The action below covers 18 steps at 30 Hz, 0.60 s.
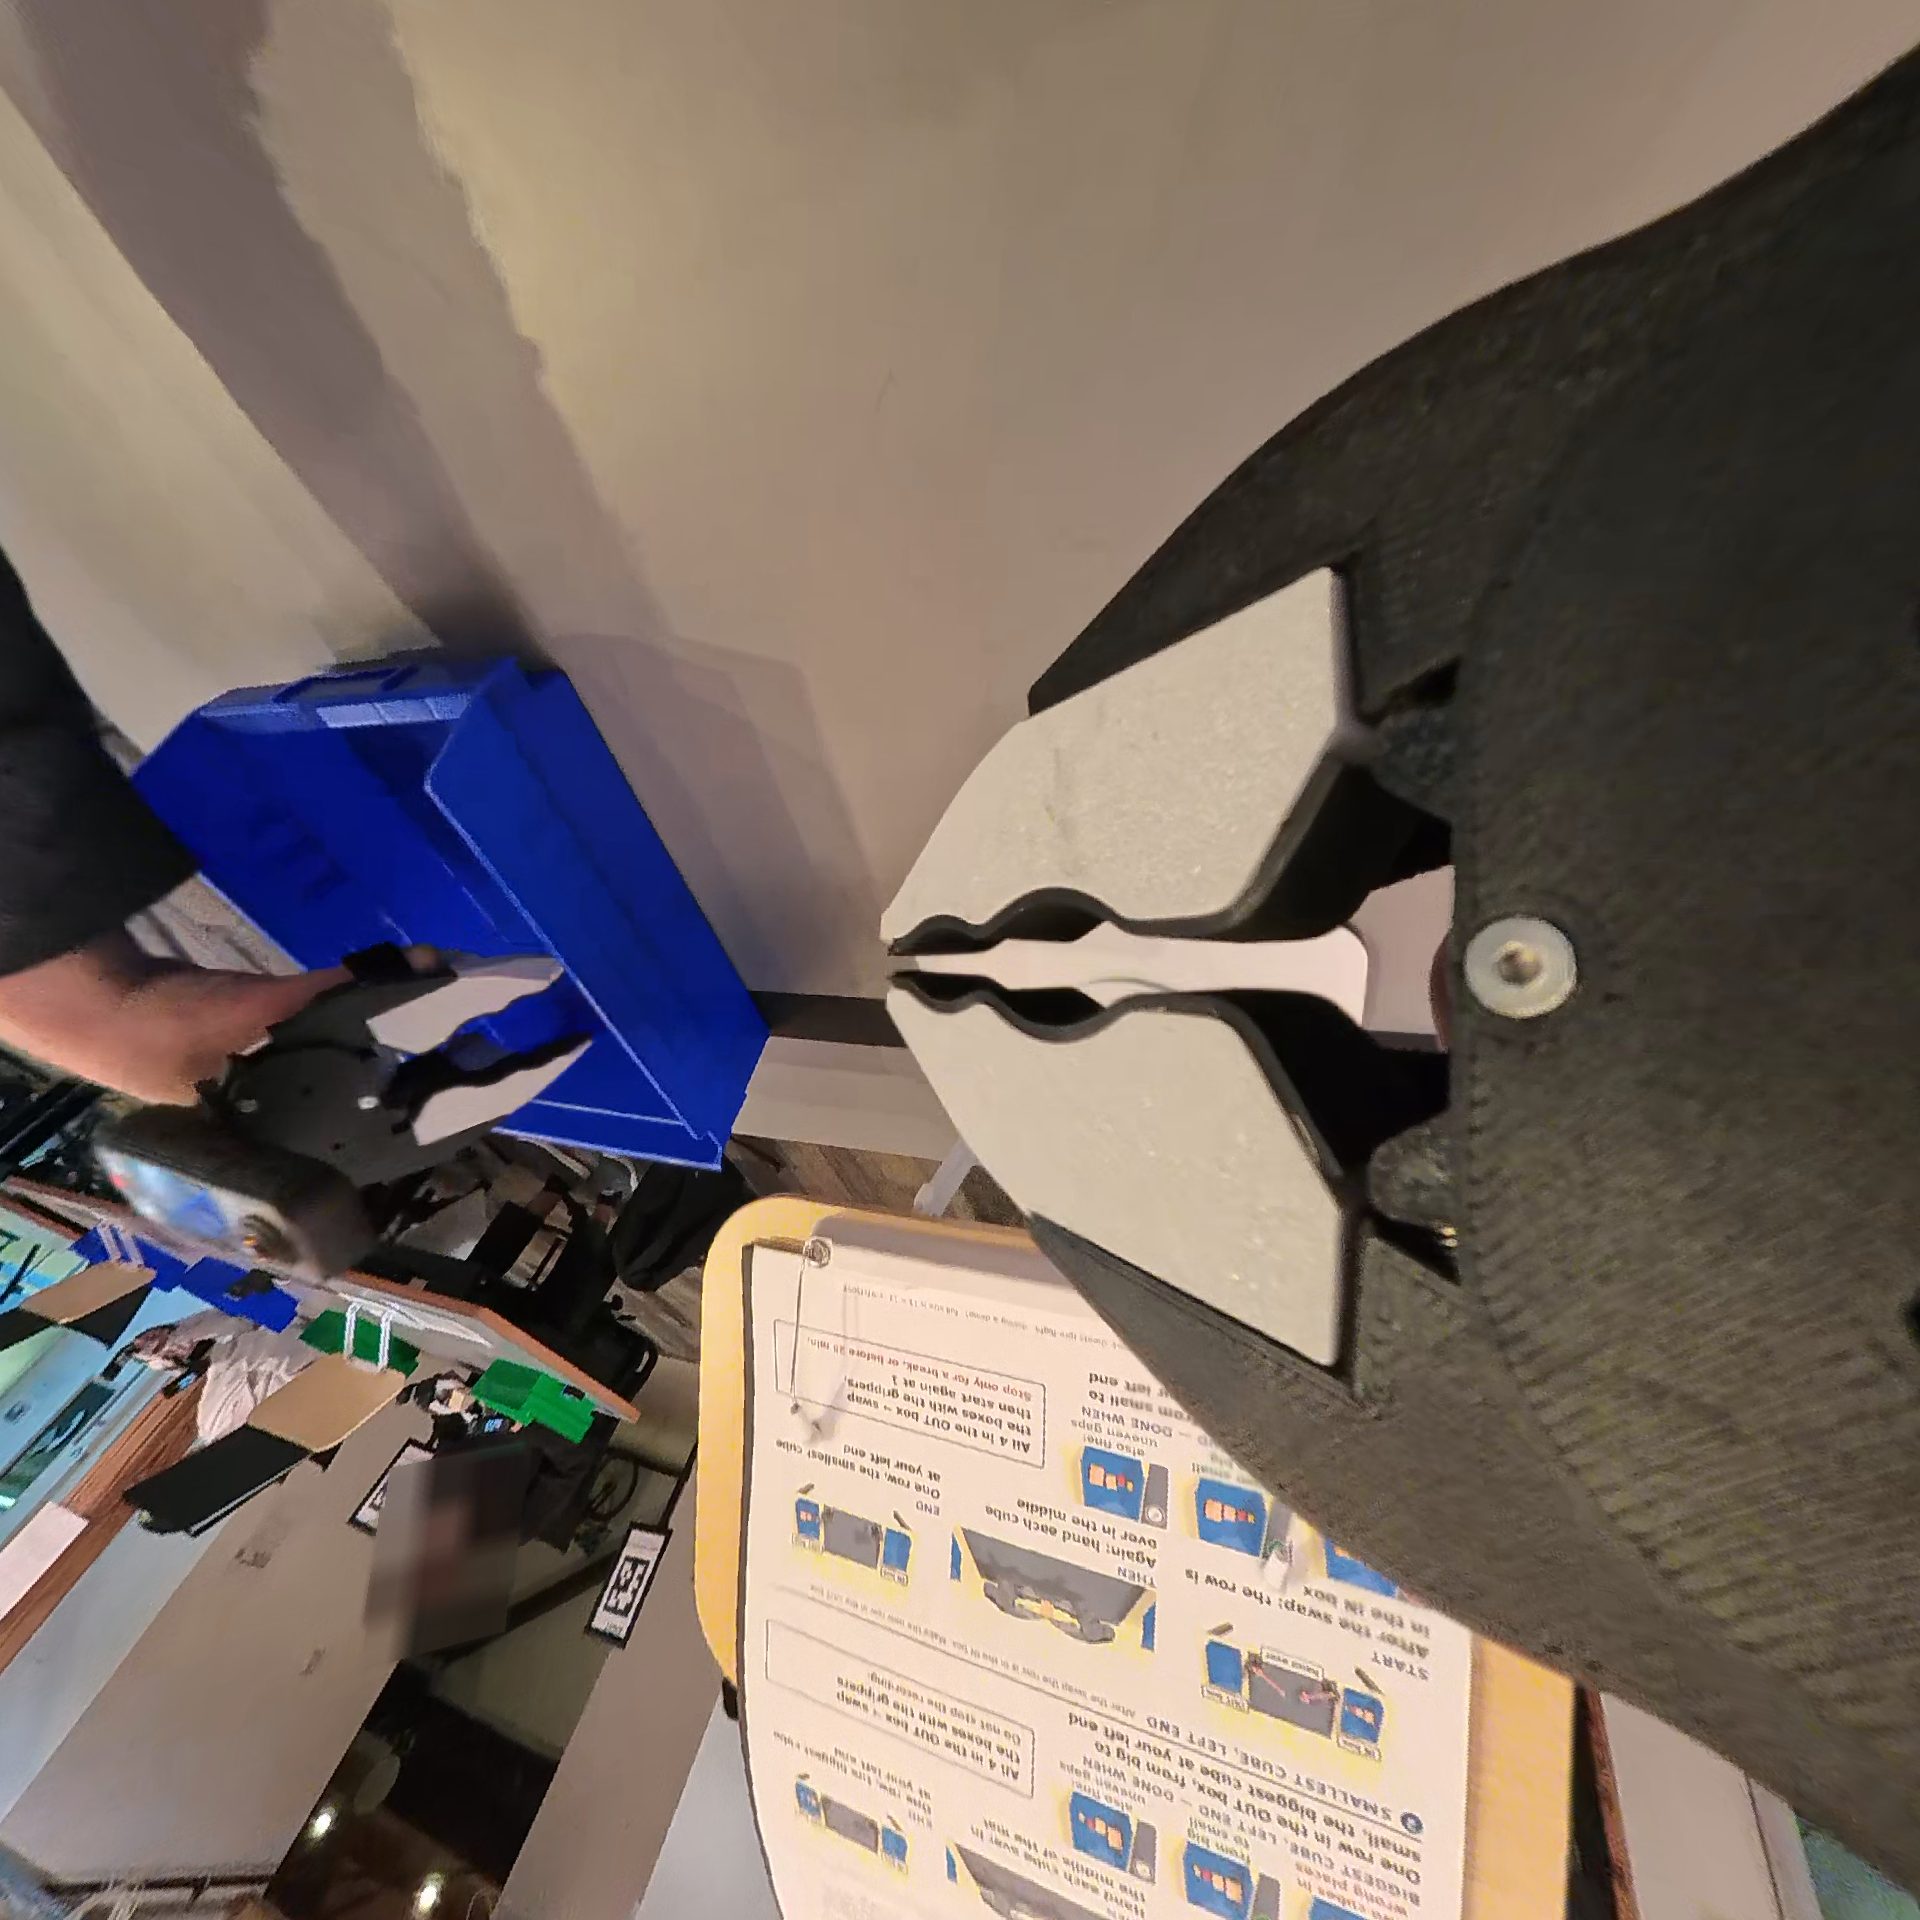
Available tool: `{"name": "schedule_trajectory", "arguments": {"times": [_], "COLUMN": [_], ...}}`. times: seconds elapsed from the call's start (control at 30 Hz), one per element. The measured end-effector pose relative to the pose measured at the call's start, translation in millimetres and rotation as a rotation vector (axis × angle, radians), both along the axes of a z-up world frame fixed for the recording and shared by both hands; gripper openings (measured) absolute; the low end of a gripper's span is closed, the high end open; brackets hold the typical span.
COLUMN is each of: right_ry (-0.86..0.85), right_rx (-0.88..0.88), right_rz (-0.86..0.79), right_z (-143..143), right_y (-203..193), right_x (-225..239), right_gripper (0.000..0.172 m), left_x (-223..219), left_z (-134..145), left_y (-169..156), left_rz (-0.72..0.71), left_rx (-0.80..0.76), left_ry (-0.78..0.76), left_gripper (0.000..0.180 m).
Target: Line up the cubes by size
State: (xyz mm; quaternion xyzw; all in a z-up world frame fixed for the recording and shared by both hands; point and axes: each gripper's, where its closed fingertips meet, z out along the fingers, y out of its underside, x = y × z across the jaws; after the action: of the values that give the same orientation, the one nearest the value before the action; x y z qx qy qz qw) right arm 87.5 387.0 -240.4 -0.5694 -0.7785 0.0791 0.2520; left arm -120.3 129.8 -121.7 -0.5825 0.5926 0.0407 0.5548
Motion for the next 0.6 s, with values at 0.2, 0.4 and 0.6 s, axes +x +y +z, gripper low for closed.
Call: {"name": "schedule_trajectory", "arguments": {"times": [0.2,0.4,0.6], "right_ry": [0.175,0.400,0.871], "right_rx": [0.231,0.322,0.067], "right_rz": [-0.183,-0.220,-0.178], "right_z": [83,139,144], "right_y": [-19,-102,-188], "right_x": [24,12,-72], "right_gripper": [0.035,0.023,0.001], "left_x": [-6,-11,-15], "left_z": [14,22,28], "left_y": [-5,-10,-15], "left_rz": [0.014,0.029,0.045], "left_rx": [0.027,0.040,0.054], "left_ry": [-0.011,-0.010,0.012], "left_gripper": [0.008,0.012,0.010]}}
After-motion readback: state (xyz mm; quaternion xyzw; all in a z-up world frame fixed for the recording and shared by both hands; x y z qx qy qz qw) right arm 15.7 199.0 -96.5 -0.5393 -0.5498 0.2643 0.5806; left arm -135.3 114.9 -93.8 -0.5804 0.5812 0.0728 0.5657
